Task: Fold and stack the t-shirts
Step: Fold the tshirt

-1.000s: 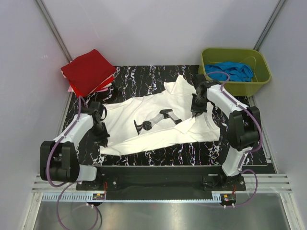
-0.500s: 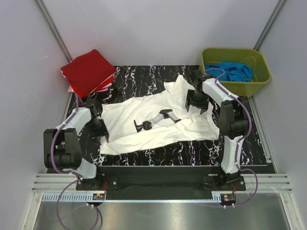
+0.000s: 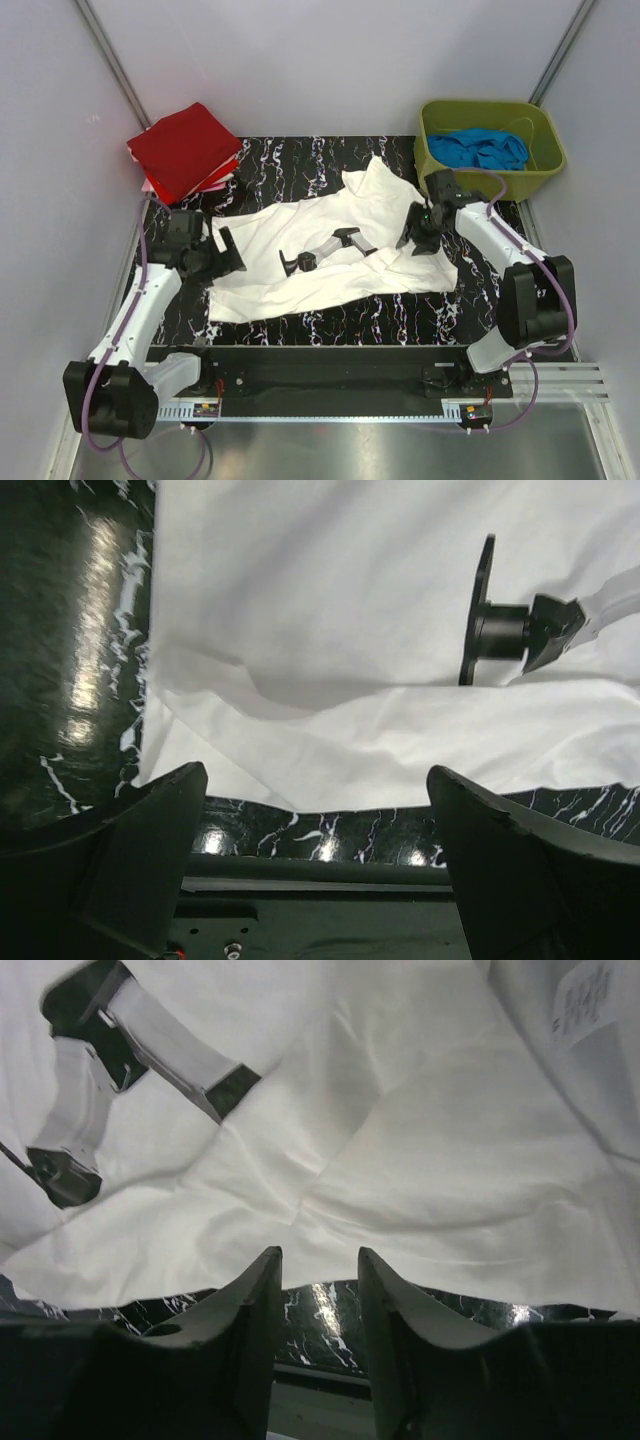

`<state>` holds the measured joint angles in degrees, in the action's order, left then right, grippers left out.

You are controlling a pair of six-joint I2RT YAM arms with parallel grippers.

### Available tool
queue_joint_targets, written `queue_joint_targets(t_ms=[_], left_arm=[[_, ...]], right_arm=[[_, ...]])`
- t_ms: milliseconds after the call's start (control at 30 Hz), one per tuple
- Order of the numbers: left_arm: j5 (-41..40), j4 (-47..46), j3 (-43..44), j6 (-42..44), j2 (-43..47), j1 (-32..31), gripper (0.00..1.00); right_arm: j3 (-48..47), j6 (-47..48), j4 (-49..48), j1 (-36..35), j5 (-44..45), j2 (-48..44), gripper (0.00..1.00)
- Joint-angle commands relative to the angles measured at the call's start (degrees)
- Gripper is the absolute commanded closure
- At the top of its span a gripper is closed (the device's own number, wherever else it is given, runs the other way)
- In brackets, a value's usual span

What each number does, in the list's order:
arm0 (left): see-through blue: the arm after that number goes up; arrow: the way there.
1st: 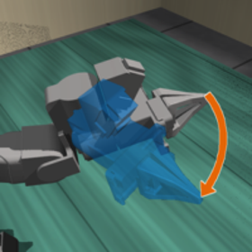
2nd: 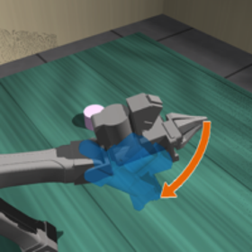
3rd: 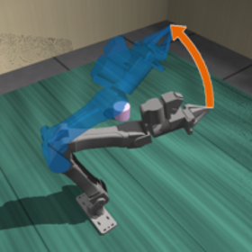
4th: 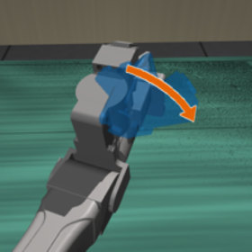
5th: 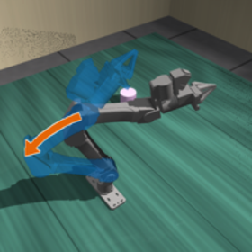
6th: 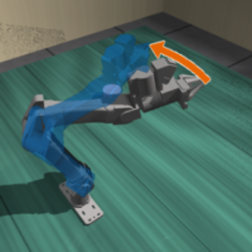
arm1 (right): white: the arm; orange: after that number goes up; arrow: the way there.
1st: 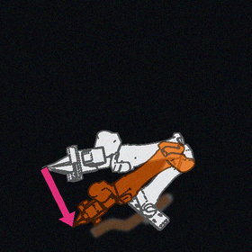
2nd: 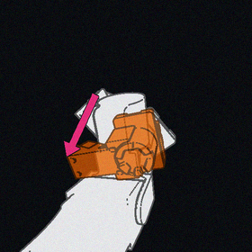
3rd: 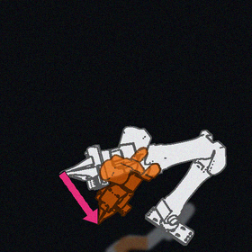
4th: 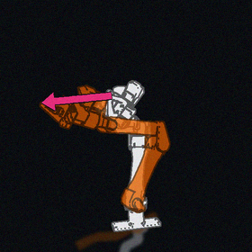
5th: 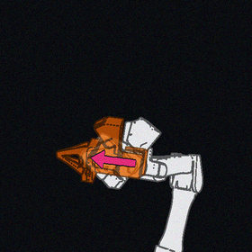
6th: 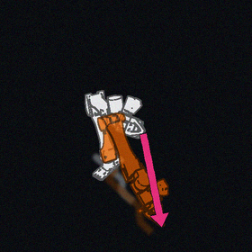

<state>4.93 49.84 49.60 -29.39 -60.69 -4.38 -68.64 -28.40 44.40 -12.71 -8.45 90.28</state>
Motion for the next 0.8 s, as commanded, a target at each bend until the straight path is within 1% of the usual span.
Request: queue_joint_targets(t_ms=[0,33,67,200,467,633,667,767], left_arm=[[4.1,-6.1,-4.5,-3.8,0.0,-3.4,0.01],[4.0,-6.8,-5.0,-4.9,-0.2,-4.3,0.01],[3.8,-7.8,-5.3,-5.2,-0.6,-6.0,0.01],[3.8,-9.4,-6.1,-5.9,-2.9,-7.9,0.01],[2.9,-9.3,-6.2,-4.7,-3.6,-8.1,0.01],[3.2,-9.6,-6.2,-4.5,-3.6,-8.1,0.01],[3.1,-9.8,-6.1,-4.4,-3.8,-8.1,0.01],[3.2,-10.0,-6.0,-4.4,-4.4,-8.1,0.01]], right_arm=[[5.9,-3.0,-9.2,-0.5,-9.3,1.1,0.61],[6.8,-3.0,-9.2,-0.6,-9.3,1.6,0.68],[7.0,-3.0,-9.5,-0.6,-9.3,2.2,0.72],[7.1,-2.8,-10.5,-0.6,-8.4,5.9,0.73],[1.1,-2.0,-10.7,-0.6,-7.0,13.2,0.74],[-6.4,-1.8,-10.0,-0.6,-7.2,19.0,0.74],[-8.0,-1.7,-9.5,-0.6,-7.5,21.4,0.75],[-15.9,-1.9,-8.7,-0.6,-9.6,25.5,0.75]])
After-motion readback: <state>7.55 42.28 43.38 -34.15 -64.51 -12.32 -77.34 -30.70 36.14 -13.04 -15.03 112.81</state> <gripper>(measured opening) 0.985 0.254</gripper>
